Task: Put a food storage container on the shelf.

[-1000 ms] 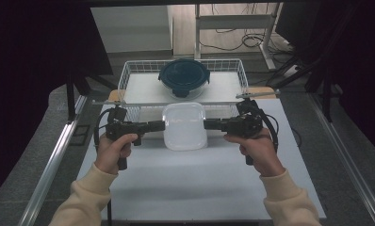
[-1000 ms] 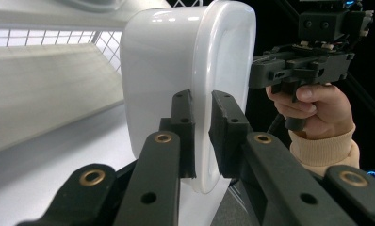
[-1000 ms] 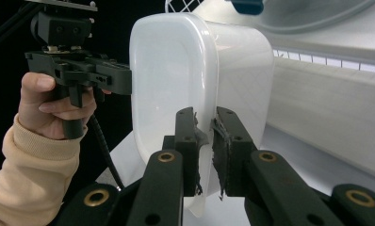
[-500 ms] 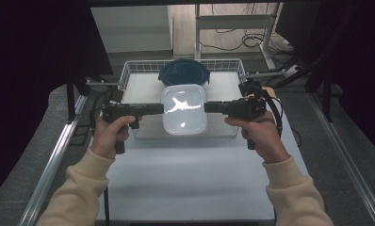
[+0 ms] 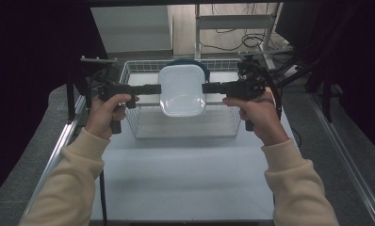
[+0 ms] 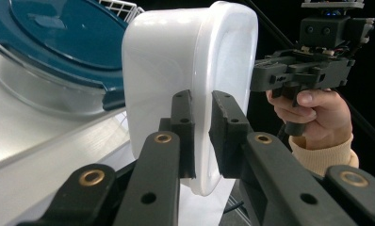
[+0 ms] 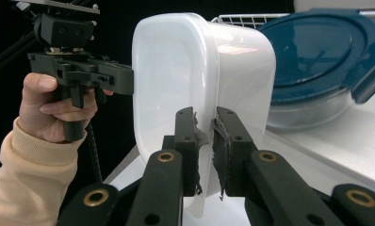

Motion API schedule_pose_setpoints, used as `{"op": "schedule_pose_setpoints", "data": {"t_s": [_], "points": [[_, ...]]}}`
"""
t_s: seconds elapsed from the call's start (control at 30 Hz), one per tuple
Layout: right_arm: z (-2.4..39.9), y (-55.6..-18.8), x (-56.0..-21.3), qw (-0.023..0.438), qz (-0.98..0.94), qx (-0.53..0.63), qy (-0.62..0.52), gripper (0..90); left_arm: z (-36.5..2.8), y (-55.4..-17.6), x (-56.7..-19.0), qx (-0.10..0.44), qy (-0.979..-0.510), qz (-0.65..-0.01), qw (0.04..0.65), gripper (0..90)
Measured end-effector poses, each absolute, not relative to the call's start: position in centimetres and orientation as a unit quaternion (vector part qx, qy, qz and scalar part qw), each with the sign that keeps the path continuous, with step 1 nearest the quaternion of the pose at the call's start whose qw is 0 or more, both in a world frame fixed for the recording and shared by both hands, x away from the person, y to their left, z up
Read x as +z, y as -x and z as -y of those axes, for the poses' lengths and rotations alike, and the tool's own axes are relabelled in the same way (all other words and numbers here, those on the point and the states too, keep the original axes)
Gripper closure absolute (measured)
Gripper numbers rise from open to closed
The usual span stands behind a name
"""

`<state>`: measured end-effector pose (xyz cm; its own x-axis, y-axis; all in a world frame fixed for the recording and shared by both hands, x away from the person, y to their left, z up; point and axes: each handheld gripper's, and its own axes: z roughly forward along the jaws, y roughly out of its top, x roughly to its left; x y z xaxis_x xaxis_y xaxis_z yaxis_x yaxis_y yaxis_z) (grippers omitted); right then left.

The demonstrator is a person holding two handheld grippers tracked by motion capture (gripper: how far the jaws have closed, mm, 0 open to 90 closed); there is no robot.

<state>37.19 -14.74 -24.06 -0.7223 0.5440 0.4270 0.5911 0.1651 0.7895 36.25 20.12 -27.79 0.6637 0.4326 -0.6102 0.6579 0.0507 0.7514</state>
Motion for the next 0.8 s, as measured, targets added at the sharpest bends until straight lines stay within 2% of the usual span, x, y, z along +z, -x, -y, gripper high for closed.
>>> {"op": "schedule_pose_setpoints", "data": {"t_s": [0.47,0.8], "points": [[13.8,-40.8,-21.3,0.030,0.758,-0.530,0.379,79.4,-21.0,-40.0,-25.3,-0.104,-0.675,-0.414,0.602,80.0],[13.7,-43.2,-21.2,0.041,0.751,-0.530,0.391,79.3,-21.2,-42.8,-25.1,-0.127,-0.668,-0.427,0.595,79.7]]}}
